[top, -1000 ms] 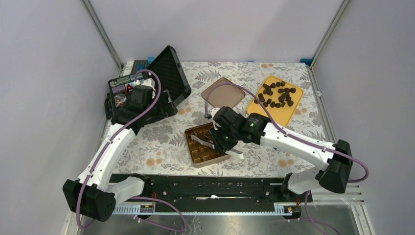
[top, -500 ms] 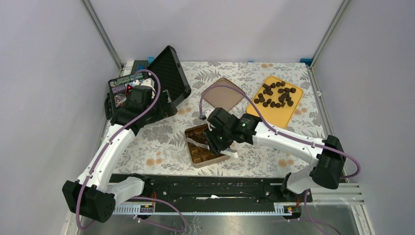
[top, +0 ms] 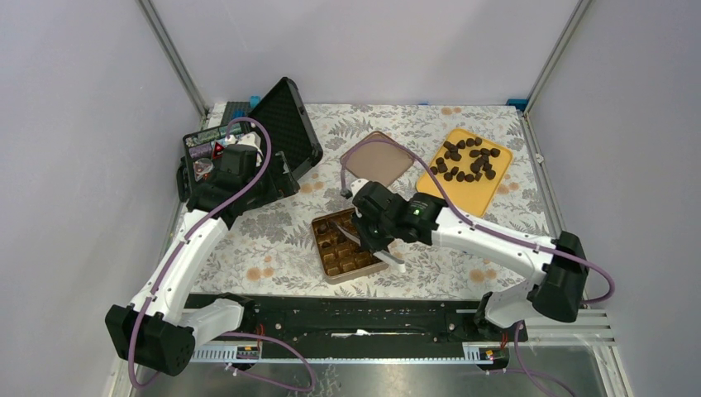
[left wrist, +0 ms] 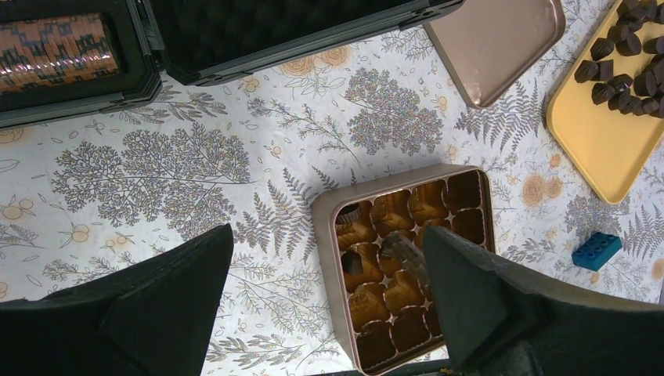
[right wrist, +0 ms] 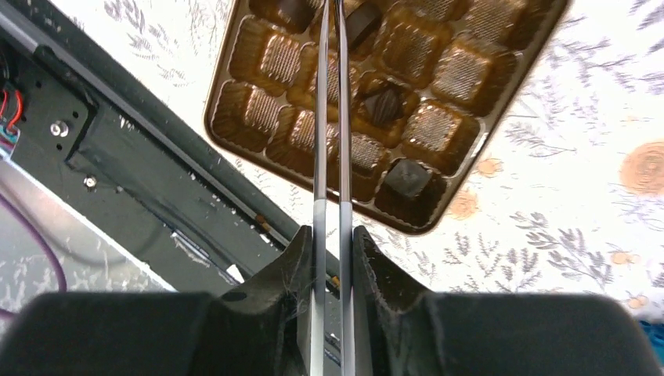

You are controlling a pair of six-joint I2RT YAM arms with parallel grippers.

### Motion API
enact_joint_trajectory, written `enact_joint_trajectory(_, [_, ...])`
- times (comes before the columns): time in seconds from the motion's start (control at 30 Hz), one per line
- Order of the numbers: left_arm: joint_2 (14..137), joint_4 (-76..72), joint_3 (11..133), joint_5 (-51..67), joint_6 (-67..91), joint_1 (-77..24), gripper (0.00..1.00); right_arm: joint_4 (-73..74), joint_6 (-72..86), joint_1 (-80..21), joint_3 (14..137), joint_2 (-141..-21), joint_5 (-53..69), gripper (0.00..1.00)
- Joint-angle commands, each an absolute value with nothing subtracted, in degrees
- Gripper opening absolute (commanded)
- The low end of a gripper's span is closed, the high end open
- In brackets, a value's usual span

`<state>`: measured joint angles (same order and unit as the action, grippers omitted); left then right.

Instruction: Pack the chocolate

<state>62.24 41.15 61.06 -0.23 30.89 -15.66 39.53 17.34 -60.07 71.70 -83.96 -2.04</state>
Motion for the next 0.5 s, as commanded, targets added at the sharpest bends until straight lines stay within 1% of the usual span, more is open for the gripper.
enact_joint_trajectory(0.0, [61.5, 40.6, 63.2, -1.1, 30.7, -15.5, 0.99, 38.4, 17.5, -60.4, 73.5, -77.4, -9.1, 0.07])
enact_joint_trajectory(0.1, [61.7, 40.7, 63.3, -1.1, 30.8, -15.4, 0.99, 39.8, 17.4, -59.0, 73.3, -74.2, -13.4, 0.07])
enact_joint_trajectory(0.17, [61.7, 40.7, 63.3, -1.1, 30.8, -15.4, 0.99, 41.0, 17.4, -55.5, 72.4, -71.9, -15.1, 0.07])
enact_joint_trajectory(0.3, [61.8, 40.7, 63.2, -1.0, 30.8, -15.5, 0.99, 42.4, 18.1, -43.9, 68.6, -66.9, -15.9, 0.09])
enact_joint_trajectory(0.37, [61.9, 40.7, 63.1, -1.0, 30.8, -15.5, 0.99, 43.0, 18.2, -36.3, 67.1, -65.8, -14.2, 0.11])
enact_joint_trajectory(0.47, [61.9, 40.5, 63.2, -0.9, 30.7, -15.5, 0.99, 43.2, 18.3, -29.3, 64.7, -65.6, -12.4, 0.12])
